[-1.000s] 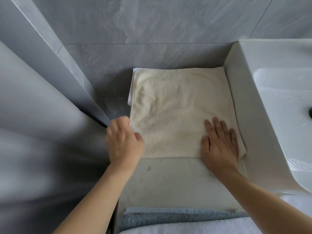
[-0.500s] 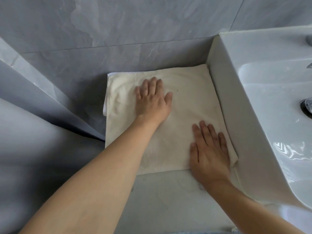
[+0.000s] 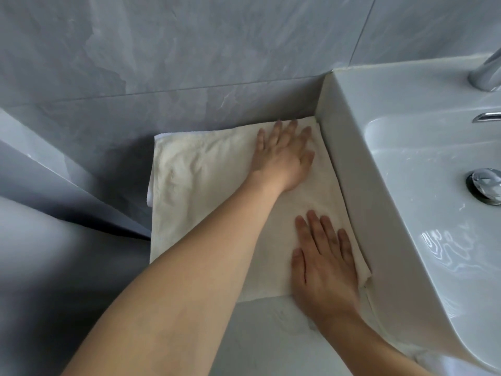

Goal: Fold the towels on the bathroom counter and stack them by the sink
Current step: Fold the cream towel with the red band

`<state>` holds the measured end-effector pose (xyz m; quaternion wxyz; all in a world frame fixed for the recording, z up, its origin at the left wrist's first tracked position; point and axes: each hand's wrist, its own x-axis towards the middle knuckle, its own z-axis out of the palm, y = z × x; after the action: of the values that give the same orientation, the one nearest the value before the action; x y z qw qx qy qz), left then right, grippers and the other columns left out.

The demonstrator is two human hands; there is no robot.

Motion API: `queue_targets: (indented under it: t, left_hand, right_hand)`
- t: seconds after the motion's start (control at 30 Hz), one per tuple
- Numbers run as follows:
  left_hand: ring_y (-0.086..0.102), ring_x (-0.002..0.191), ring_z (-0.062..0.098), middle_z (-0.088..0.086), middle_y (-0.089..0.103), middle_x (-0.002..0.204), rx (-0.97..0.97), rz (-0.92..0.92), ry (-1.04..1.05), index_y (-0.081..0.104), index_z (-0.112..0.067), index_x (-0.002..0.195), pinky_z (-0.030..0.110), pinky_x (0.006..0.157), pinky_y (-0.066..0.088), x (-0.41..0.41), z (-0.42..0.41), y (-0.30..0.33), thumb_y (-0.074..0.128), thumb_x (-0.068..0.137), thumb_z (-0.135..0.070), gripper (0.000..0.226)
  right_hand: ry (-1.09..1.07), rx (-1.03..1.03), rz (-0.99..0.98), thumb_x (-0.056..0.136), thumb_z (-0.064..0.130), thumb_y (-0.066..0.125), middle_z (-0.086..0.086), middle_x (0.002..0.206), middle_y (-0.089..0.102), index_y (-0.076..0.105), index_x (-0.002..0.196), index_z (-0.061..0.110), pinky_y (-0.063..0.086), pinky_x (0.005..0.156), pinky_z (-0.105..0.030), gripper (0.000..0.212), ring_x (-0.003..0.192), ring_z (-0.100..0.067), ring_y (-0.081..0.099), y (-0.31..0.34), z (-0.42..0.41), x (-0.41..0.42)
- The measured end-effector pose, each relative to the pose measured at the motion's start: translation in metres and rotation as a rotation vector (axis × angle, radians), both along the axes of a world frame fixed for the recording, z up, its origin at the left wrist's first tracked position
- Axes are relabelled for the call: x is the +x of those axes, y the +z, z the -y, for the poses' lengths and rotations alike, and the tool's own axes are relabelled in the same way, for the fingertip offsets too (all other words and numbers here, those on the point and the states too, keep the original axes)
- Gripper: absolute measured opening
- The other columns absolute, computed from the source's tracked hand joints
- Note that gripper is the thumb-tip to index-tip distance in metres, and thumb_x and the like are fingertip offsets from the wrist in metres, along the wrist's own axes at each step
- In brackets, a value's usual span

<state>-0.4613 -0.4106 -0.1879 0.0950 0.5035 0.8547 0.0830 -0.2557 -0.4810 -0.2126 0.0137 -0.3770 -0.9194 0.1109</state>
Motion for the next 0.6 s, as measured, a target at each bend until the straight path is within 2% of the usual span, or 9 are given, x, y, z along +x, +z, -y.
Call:
queue_targets:
  t: [0.13, 0.27, 0.37, 0.5, 0.6]
  left_hand:
    - [-0.01, 0.152, 0.018, -0.006, -0.006, 0.167, -0.106, -0.009, 0.014, 0.003, -0.035, 0.158, 0.049, 0.12, -0.011, -0.008, -0.001, -0.009, 0.019, 0.101, -0.057, 0.063]
    - [-0.006, 0.153, 0.024, 0.0, -0.001, 0.167, -0.074, -0.021, 0.193, 0.011, -0.028, 0.158, 0.051, 0.12, -0.01, -0.017, 0.013, -0.004, 0.021, 0.1, -0.056, 0.065]
    - [-0.004, 0.153, 0.027, 0.0, 0.001, 0.167, 0.016, -0.054, 0.388, 0.014, -0.028, 0.158, 0.052, 0.117, -0.014, -0.023, 0.06, -0.004, 0.021, 0.098, -0.055, 0.067]
    - [-0.01, 0.152, 0.02, -0.003, -0.007, 0.166, -0.116, -0.017, 0.39, 0.0, -0.031, 0.158, 0.048, 0.121, -0.009, -0.038, 0.131, -0.013, 0.011, 0.099, -0.057, 0.065]
    - [-0.012, 0.152, 0.023, 0.001, -0.009, 0.166, -0.113, -0.055, 0.473, -0.001, -0.023, 0.159, 0.049, 0.121, -0.009, -0.046, 0.151, -0.014, 0.011, 0.101, -0.053, 0.066]
  right_hand:
    - [0.005, -0.011, -0.009, 0.094, 0.035, 0.016, 0.004, 0.162, 0.017, 0.025, 0.154, 0.024, 0.001, 0.121, -0.039, 0.061, 0.149, -0.015, 0.011, 0.002, 0.0, -0.002]
    - [0.009, -0.009, -0.001, 0.094, 0.036, 0.015, 0.004, 0.162, 0.013, 0.021, 0.155, 0.026, -0.002, 0.121, -0.038, 0.062, 0.15, -0.013, 0.006, 0.001, 0.0, 0.0]
    - [0.002, -0.004, 0.004, 0.094, 0.036, 0.017, 0.003, 0.162, 0.015, 0.024, 0.154, 0.024, -0.001, 0.121, -0.039, 0.062, 0.15, -0.015, 0.009, 0.002, 0.0, 0.0]
    - [0.008, -0.003, 0.011, 0.094, 0.037, 0.014, 0.003, 0.162, 0.014, 0.022, 0.155, 0.024, -0.003, 0.121, -0.038, 0.063, 0.15, -0.014, 0.007, 0.002, 0.0, 0.0]
    - [0.005, 0.002, 0.012, 0.093, 0.037, 0.012, 0.004, 0.162, 0.013, 0.021, 0.155, 0.024, -0.003, 0.121, -0.038, 0.063, 0.15, -0.014, 0.006, 0.002, 0.001, -0.001]
